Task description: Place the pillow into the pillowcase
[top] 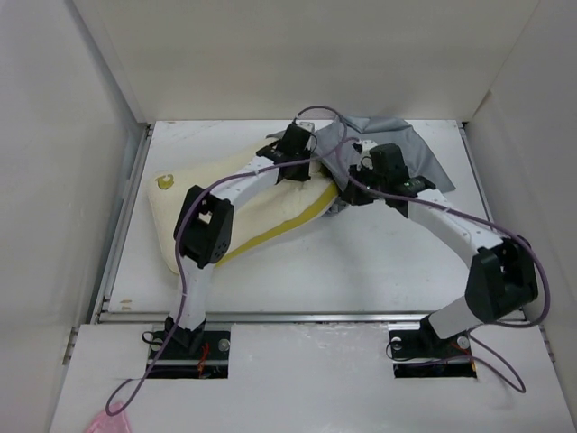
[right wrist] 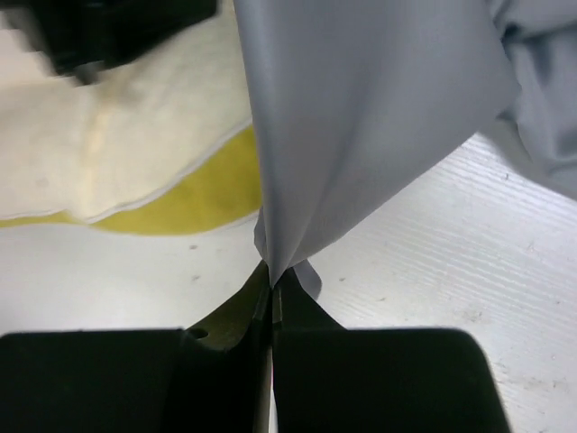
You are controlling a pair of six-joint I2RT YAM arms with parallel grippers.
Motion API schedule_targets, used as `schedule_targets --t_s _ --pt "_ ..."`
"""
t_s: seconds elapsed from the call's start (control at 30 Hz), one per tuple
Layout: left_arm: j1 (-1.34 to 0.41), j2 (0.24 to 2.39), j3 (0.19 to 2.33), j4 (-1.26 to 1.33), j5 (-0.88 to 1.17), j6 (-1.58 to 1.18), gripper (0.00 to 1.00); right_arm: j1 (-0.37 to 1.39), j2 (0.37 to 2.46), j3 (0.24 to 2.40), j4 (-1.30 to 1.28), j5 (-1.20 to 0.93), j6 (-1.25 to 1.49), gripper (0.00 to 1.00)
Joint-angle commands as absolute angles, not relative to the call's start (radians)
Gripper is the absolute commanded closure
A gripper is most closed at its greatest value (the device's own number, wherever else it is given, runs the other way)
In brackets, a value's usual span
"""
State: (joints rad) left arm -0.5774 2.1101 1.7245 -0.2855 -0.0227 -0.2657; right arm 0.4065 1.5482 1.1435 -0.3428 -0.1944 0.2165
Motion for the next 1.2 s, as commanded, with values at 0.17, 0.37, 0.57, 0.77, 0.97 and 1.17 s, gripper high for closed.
schedule_targets --t_s 0.17,0.37,0.57,0.77,0.97,1.17 --pt "-0.612 2.152 1.983 -0.319 -0.118 -0.366 1.00 0.498 1.440 1.295 -0.390 -0.345 0.181 1.00" --pt "-0.643 2.161 2.042 -0.319 -0.098 -0.411 1.00 0.650 1.607 1.410 -0.425 -0.363 0.172 1.00" --pt "-0.634 2.152 1.967 -0.287 -0.109 -0.483 1.00 0.693 1.565 1.251 -0.325 -0.544 0.170 1.00" --pt "-0.624 2.152 1.928 -0.308 -0.057 -0.483 1.00 0.769 1.643 1.187 -0.287 -0.427 0.123 0.93" --pt "-0.588 1.986 1.722 -0.348 -0.116 -0.474 0.20 0.769 1.672 1.203 -0.287 -0.344 0.123 0.78" --pt "-0.522 1.766 1.505 -0.367 -0.207 -0.503 0.00 0.769 1.565 1.226 -0.352 -0.249 0.095 0.39"
